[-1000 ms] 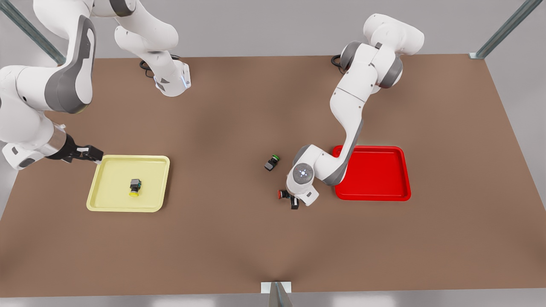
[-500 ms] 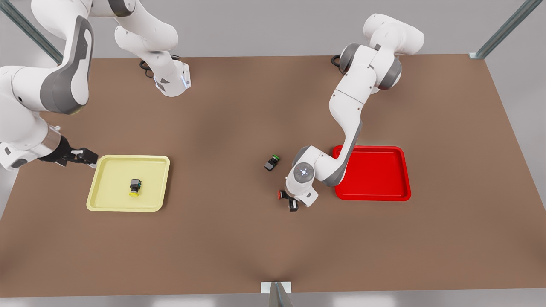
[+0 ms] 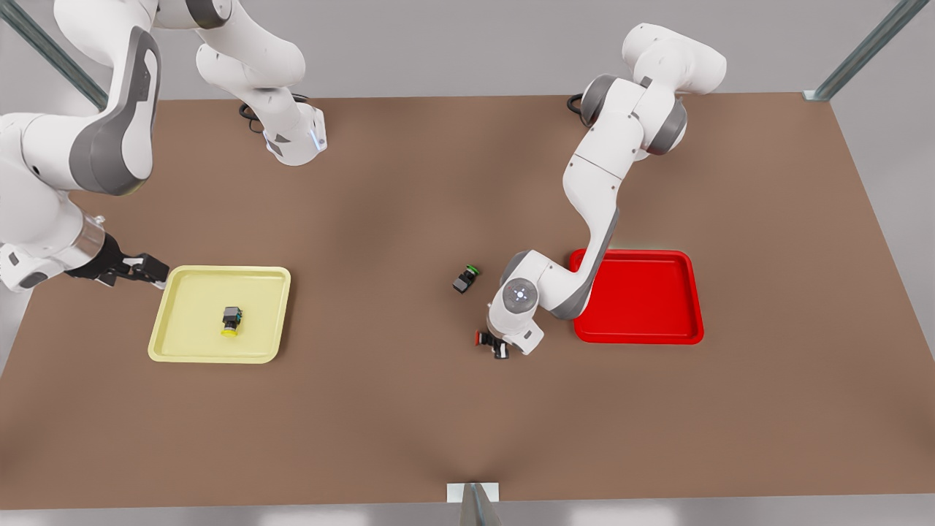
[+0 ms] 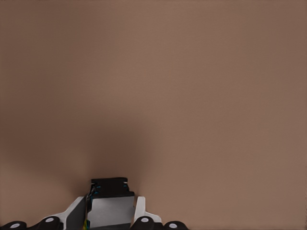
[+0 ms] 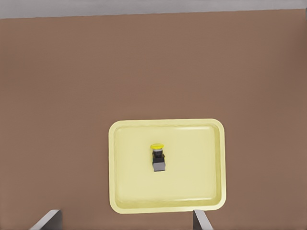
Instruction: Place the switches on the corresponding trays according to their colors
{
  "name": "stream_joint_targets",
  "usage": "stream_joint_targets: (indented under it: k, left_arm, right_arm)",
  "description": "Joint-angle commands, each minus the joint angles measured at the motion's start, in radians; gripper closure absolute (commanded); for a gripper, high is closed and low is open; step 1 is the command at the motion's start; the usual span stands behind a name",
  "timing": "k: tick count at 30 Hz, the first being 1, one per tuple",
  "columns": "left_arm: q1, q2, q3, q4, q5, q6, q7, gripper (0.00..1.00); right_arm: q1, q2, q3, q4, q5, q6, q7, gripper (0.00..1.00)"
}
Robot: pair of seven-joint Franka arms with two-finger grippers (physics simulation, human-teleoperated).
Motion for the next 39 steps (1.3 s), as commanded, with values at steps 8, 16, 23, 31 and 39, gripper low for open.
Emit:
stream_joint_targets:
  k: [8, 16, 23, 31, 39]
  left_arm:
    - [0.000, 0.005, -0.001, 0.000, -0.001, 0.012, 0.000, 0.44]
    - [-0.003, 0.006, -0.001, 0.000, -0.001, 0.012, 0.000, 0.47]
    - [-0.003, 0.012, -0.003, 0.000, -0.001, 0.020, 0.002, 0.48]
    - [-0.015, -0.058, -0.001, -0.017, 0.053, -0.074, 0.052, 0.48]
    - [-0.009, -0.465, 0.021, -0.638, 0.144, 0.057, 0.262, 0.48]
  right_arm:
    - [-0.001, 0.000, 0.000, 0.002, 0.000, 0.000, 0.000, 0.00]
    - [-0.001, 0.001, 0.000, 0.000, 0.006, 0.000, 0.000, 0.00]
    - [-0.005, 0.001, -0.005, 0.003, 0.020, -0.002, -0.009, 0.00]
    - [-0.007, 0.003, -0.003, 0.005, 0.021, 0.000, -0.009, 0.00]
    - [-0.007, 0.003, -0.005, 0.005, 0.035, 0.002, -0.012, 0.00]
